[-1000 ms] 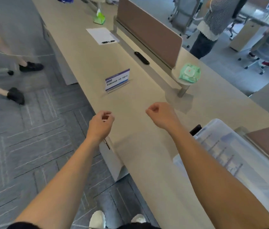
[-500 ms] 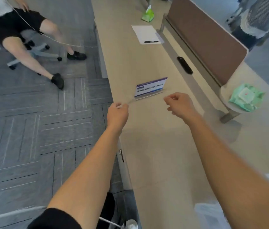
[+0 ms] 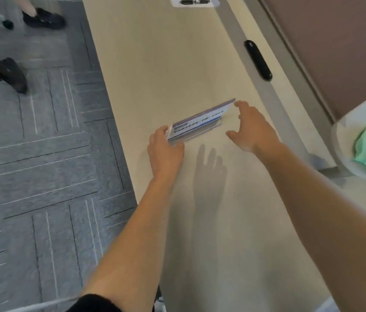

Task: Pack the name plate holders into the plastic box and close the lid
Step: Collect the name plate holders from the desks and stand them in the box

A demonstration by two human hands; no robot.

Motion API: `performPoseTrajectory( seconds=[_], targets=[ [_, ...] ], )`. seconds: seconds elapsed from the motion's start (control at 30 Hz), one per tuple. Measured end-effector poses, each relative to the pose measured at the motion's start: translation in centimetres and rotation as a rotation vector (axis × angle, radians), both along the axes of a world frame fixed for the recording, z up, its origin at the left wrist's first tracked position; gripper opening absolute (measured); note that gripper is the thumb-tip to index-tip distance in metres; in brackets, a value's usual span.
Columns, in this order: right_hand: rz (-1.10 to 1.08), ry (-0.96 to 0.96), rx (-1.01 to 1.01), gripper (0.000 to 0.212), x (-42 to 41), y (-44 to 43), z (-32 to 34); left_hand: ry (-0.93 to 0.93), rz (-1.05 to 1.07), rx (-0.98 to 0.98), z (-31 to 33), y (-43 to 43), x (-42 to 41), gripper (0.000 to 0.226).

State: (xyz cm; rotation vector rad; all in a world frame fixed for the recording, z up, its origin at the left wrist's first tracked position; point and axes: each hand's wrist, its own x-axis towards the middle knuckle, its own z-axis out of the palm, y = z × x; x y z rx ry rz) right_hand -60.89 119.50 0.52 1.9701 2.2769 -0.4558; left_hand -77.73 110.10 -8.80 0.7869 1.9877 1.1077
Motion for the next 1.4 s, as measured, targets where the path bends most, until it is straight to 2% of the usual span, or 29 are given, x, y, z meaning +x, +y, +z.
performPoseTrajectory(
  seconds=[0.07, 0.13, 0.23, 0.33, 0.5, 0.7, 0.77, 0.87, 1.0, 1.03, 1.13, 1.17, 1.3, 1.4],
  targets=[
    [0.016, -0.029, -0.002, 0.088, -1.1, 2.1, -0.9, 0.068, -0.01, 0.073, -1.2, 1.3, -0.4, 0.052],
    [0.037, -0.079, -0.011, 0.093, -1.9, 3.8, -1.8, 0.104, -0.028, 0.145, -2.0, 2.5, -0.6, 0.045],
    [0.076, -0.101, -0.039, 0.067, -2.5, 5.9, -3.0, -0.008, -0.039, 0.213, -2.6, 4.1, -0.9, 0.024],
    [0.062, -0.018, -0.03, 0.04, -3.1, 6.7, -3.6, -0.093, -0.013, 0.24, -2.3, 4.6, -0.6, 0.011],
    [-0.043, 0.112, 0.038, 0.021, -1.6, 5.7, -2.4, -0.061, -0.015, 0.283, -1.9, 3.4, 1.8, 0.015],
    [-0.117, 0.229, 0.127, 0.025, 4.6, 1.4, 2.7, -0.16, -0.096, 0.405, 2.4, 1.3, 5.6, 0.029],
    [-0.174, 0.364, 0.179, 0.041, 7.5, -1.1, 4.4, -0.177, -0.133, 0.457, 4.4, -0.1, 7.0, 0.033],
    [-0.365, 0.682, 0.191, 0.073, 11.5, -6.1, 7.0, -0.206, -0.174, 0.514, 8.0, -2.6, 9.6, 0.031],
    [-0.544, 1.0, 0.13, 0.095, 15.9, -13.8, 9.7, -0.256, -0.262, 0.57, 11.7, -7.2, 13.8, 0.024],
    [-0.568, 1.06, 0.123, 0.09, 16.9, -15.8, 10.4, -0.272, -0.295, 0.575, 12.5, -8.6, 15.1, 0.02],
    [-0.687, 1.222, 0.063, 0.051, 20.1, -22.2, 12.6, -0.321, -0.384, 0.598, 15.3, -13.3, 19.1, 0.014],
    [-0.747, 1.295, 0.051, 0.046, 21.3, -24.3, 13.2, -0.337, -0.414, 0.609, 16.3, -14.9, 20.4, 0.014],
    [-0.936, 1.488, 0.1, 0.05, 24.6, -31.2, 16.0, -0.348, -0.553, 0.617, 19.7, -20.4, 24.6, 0.01],
    [-1.027, 1.521, 0.207, 0.062, 26.2, -35.0, 17.9, -0.351, -0.636, 0.583, 21.8, -23.6, 27.0, 0.011]
  ],
)
